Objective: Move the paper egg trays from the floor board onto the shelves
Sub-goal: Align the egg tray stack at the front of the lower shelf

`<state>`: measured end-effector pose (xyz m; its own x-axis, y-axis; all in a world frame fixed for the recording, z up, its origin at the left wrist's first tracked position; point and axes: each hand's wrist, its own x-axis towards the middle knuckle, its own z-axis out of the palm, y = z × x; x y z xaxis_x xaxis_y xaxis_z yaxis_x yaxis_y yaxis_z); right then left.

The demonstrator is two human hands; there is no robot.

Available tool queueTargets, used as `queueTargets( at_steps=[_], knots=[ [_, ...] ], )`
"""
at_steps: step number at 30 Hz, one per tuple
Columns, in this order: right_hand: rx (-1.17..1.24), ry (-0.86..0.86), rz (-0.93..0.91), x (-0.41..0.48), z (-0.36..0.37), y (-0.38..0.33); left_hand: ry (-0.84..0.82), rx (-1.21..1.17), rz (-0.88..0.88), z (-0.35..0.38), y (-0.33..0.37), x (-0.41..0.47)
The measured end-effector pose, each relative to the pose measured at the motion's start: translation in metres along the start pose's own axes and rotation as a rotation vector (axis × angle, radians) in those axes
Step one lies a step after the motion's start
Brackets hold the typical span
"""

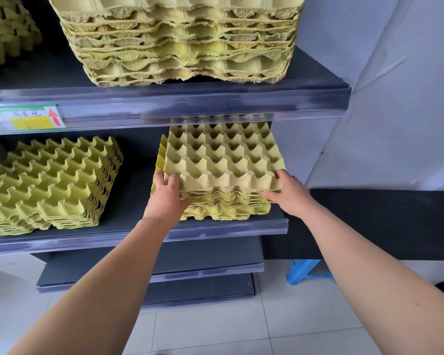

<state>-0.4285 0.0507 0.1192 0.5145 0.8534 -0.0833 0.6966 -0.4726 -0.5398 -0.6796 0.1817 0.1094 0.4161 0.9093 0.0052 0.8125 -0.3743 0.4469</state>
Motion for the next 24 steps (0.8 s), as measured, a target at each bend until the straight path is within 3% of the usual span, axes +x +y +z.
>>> queueTargets(
  at_steps=[7,15,24],
  knots=[
    [0.041,0.113,-0.058,-0.010,-0.007,-0.009,0.145,-0.229,0.073,-0.006,-0.012,-0.013],
    [0.085,0.007,-0.011,-0.016,0.014,-0.008,0.103,-0.353,0.053,0.000,-0.019,-0.015],
    [0.108,0.212,-0.082,-0.011,0.004,-0.016,0.199,-0.479,0.014,-0.018,-0.018,-0.013]
  ],
)
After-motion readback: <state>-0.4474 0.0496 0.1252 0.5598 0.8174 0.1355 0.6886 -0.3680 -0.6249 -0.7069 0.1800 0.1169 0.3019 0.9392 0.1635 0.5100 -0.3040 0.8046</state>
